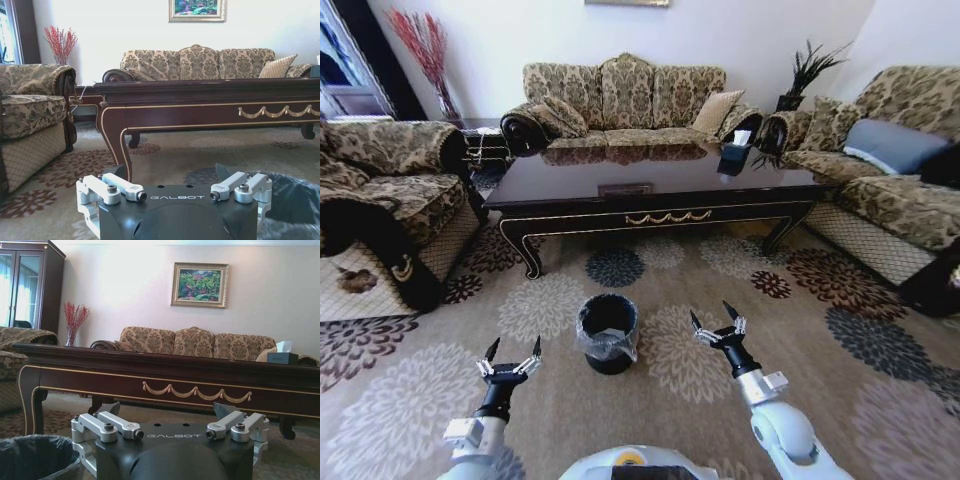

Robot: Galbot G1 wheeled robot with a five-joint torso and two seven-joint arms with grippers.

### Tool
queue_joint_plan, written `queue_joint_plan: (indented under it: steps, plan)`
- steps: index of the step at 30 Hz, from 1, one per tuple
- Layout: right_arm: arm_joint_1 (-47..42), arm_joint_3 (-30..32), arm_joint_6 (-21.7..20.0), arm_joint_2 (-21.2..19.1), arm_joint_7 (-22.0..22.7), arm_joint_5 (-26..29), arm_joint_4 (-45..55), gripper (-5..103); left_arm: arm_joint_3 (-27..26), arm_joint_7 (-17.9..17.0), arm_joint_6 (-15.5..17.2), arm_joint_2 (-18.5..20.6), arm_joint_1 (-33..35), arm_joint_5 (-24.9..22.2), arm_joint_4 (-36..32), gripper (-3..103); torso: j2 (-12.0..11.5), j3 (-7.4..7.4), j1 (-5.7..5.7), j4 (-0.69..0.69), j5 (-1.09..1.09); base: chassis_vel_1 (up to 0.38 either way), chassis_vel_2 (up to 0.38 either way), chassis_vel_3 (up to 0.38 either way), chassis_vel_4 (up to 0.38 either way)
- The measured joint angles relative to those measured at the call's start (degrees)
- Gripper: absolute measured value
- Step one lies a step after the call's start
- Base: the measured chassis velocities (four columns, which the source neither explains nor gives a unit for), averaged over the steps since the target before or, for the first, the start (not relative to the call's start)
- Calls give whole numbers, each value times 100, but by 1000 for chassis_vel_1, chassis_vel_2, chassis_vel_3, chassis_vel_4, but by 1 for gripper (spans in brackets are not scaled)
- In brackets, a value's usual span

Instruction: Move to the front of the table and pick up the trash from the floor, then place it into the trash bin.

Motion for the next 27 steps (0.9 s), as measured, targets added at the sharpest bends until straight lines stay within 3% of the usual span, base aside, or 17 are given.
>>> queue_joint_plan:
  steps: [27]
  plan:
    - [0, 0, -6, 0, 4, 1, 3, 100, 0, -1, 1, 1, -1, -1, 1, 100, 0, 1, 0, 0, 2, 196, -189, -195, 188]
